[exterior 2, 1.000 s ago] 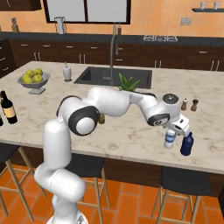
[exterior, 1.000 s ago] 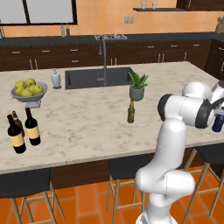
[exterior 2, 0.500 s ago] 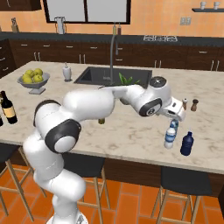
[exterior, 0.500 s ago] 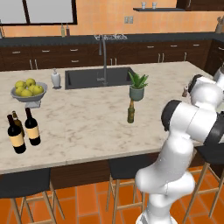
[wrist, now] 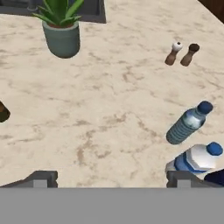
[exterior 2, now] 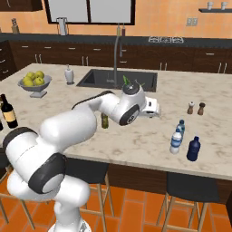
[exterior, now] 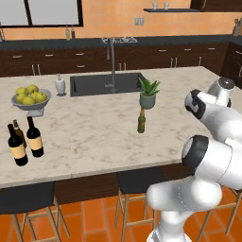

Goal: Move the plastic bottles in the middle to the plastics group, and the glass bottles in the middle to the glass group.

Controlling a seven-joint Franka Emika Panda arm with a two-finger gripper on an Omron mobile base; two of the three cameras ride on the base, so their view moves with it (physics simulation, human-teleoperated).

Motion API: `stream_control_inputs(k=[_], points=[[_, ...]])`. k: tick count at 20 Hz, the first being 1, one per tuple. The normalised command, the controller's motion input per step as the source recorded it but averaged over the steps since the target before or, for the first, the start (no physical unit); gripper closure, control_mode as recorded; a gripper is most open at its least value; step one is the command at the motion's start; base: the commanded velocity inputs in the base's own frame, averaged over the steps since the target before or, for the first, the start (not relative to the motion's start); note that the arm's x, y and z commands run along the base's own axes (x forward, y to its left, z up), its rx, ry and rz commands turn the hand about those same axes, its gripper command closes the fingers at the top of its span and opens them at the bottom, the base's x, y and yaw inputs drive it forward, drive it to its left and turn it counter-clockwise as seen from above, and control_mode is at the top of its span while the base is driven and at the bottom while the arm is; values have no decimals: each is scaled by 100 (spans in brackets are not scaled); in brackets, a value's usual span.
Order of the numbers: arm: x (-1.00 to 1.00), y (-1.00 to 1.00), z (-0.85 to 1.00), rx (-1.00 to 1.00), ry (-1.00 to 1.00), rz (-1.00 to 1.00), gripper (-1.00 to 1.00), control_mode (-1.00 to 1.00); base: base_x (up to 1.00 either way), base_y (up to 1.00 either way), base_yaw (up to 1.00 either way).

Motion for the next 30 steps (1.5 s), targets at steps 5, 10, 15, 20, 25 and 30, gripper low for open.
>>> stream_control_inputs(k=[5,10,15,20,25,30], points=[[-16,100,3,-1,0,58,-100,-100,0,0,0],[-4,100,46,-21,7,23,-100,-100,0,0,0],[2,100,23,-27,13,-2,-100,-100,0,0,0],[17,32,-20,-1,0,-1,-100,-100,0,0,0],[31,26,-5,13,0,-13,-100,-100,0,0,0],[23,23,0,18,1,-19,-100,-100,0,0,0]])
